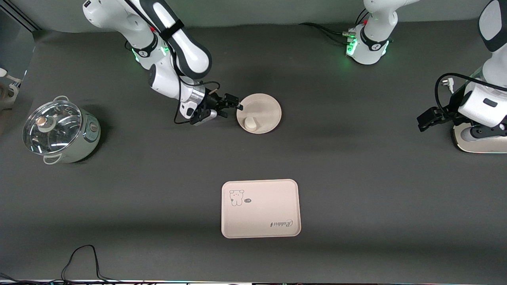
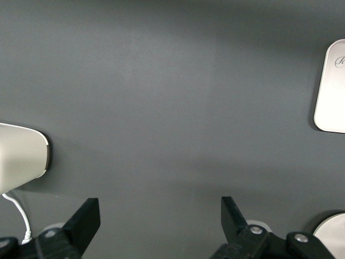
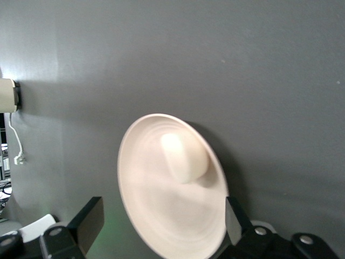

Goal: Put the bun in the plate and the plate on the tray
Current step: 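Reach the right gripper to the plate rim and grasp it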

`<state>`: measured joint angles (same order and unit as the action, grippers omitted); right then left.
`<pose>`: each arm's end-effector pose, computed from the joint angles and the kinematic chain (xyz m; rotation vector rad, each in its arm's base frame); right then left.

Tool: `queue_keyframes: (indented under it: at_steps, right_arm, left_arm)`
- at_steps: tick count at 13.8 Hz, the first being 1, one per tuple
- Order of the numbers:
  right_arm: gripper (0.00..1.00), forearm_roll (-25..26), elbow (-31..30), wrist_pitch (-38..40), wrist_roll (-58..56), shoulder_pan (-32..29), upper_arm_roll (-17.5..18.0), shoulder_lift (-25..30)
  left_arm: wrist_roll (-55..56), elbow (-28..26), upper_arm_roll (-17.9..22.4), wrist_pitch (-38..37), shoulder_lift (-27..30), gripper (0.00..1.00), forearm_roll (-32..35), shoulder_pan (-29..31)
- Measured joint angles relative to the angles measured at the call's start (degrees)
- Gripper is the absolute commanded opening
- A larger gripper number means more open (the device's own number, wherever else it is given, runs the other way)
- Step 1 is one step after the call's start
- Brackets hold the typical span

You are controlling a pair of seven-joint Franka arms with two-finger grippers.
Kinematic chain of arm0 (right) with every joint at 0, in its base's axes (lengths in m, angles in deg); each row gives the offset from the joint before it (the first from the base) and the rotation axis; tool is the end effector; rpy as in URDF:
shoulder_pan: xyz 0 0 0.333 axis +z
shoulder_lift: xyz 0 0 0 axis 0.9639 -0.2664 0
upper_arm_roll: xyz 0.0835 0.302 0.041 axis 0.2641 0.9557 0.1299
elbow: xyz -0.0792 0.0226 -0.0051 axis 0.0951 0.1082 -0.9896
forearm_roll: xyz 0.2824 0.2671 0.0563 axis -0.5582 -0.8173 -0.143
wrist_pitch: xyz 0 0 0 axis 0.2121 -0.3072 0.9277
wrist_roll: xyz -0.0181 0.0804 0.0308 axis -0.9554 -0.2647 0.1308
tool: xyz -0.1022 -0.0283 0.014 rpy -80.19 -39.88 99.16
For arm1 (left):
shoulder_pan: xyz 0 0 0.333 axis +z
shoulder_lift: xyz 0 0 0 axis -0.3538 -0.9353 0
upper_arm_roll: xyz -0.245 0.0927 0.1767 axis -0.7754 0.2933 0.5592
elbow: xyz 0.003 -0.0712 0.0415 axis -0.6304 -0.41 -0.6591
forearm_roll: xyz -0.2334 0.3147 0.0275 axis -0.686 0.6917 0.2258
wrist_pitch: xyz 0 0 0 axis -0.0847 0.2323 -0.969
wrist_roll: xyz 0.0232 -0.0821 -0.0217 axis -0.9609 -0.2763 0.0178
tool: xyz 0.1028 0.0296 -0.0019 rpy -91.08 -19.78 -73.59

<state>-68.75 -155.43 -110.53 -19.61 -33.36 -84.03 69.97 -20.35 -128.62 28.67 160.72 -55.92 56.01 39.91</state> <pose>0.3729 0.3123 0.2193 -2.4421 0.0028 -0.0286 0.5619 -0.0429 0.5720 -3.0896 -0.2301 -0.0356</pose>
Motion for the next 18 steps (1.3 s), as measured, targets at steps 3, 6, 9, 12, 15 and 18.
queue_keyframes:
  at_steps: [3,6,9,12,15,18]
  right_arm:
    - [0.95,-3.42,0.05,-0.53,-4.85,-1.03,-0.82,-2.87]
    - [0.94,-9.55,0.17,-1.75,-5.40,0.81,-0.69,-3.38]
    - [0.94,-13.54,0.60,-5.66,-5.53,4.87,-0.45,-4.41]
    - [0.92,-15.59,0.98,-6.19,-6.65,5.37,-0.48,-5.89]
    - [0.81,-20.70,1.56,-6.20,-10.94,5.37,-0.50,-7.28]
    - [0.71,-24.64,2.86,-6.18,-13.60,5.70,-0.38,-8.77]
  left_arm:
    - [-0.10,-0.37,0.01,0.01,-0.94,1.00,0.00,0.00]
    - [-0.11,-0.38,0.06,0.04,-1.78,1.00,0.00,0.00]
    - [-0.12,-0.38,0.04,0.04,-1.78,1.00,0.00,-0.05]
    - [-0.11,-0.39,-0.02,0.09,-1.93,1.00,-0.02,-0.14]
    - [-0.10,-0.39,-0.04,0.51,-2.61,1.00,-0.02,-0.16]
    - [-0.13,-0.37,-0.13,0.52,-3.17,1.00,-0.03,-0.36]
